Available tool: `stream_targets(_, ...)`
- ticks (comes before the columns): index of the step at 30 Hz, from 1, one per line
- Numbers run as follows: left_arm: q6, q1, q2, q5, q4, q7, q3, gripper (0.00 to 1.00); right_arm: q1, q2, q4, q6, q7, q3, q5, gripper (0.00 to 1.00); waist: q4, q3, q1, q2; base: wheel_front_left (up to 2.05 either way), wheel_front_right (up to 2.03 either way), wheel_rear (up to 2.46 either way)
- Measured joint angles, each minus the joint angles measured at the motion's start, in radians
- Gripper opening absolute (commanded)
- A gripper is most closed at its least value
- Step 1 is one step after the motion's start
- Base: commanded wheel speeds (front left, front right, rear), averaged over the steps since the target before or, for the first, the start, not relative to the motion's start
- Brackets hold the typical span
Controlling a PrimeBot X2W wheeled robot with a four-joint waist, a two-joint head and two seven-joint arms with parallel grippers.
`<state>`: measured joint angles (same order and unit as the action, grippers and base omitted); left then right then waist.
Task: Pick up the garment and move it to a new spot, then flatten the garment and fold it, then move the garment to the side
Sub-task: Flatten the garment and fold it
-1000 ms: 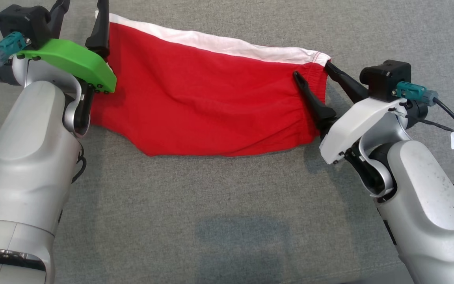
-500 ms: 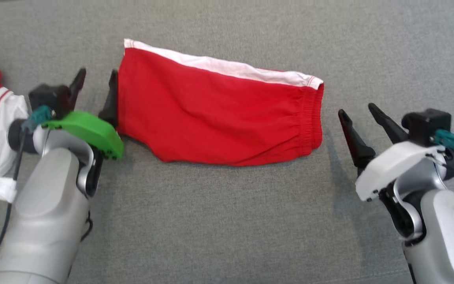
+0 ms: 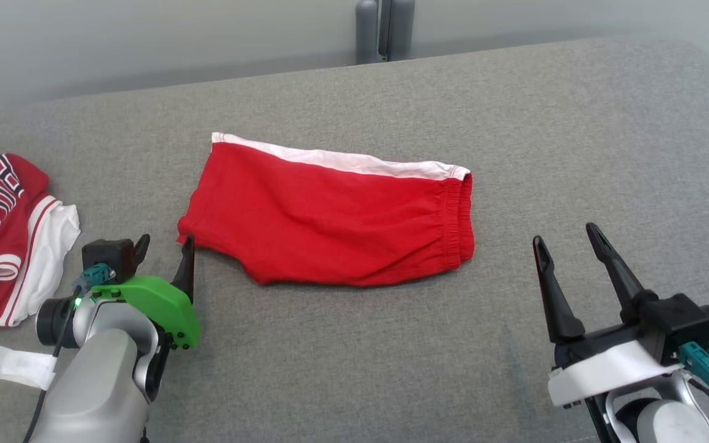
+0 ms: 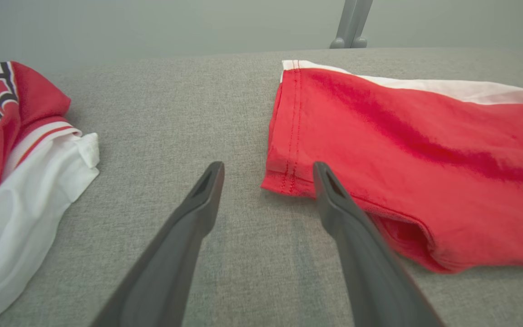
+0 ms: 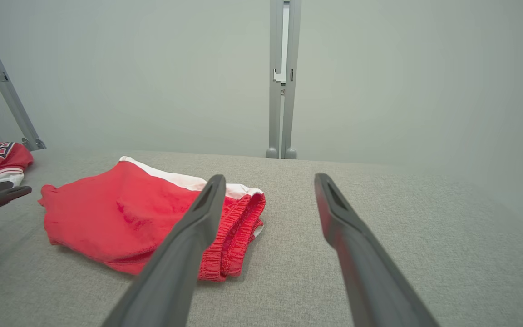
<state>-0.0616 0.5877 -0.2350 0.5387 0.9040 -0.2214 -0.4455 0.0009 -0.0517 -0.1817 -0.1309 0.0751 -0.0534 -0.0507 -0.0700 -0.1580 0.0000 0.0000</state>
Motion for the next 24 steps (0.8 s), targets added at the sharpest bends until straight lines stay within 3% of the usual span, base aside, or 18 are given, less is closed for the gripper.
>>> stream_targets(10,0.01,0.01,-0.006,0.028,0.059,0.019,0.017,1.0,0.082,0.001,-0.014,0.0,0.027,-0.028,0.002,1.0,-0.073,0.02,0.0,0.0,0.0,0.0,0.0)
stream_targets(20,0.046,0.101,-0.02,0.03,0.142,0.098,0.011,1.0,0.075,0.001,-0.033,0.0,0.033,-0.028,0.011,1.0,-0.119,-0.07,0.0,0.0,0.0,0.0,0.0)
stream_targets(24,0.027,0.118,-0.004,0.037,0.153,0.103,0.005,1.0,0.072,0.001,-0.034,0.0,0.043,-0.016,0.01,1.0,-0.125,-0.103,0.0,0.0,0.0,0.0,0.0)
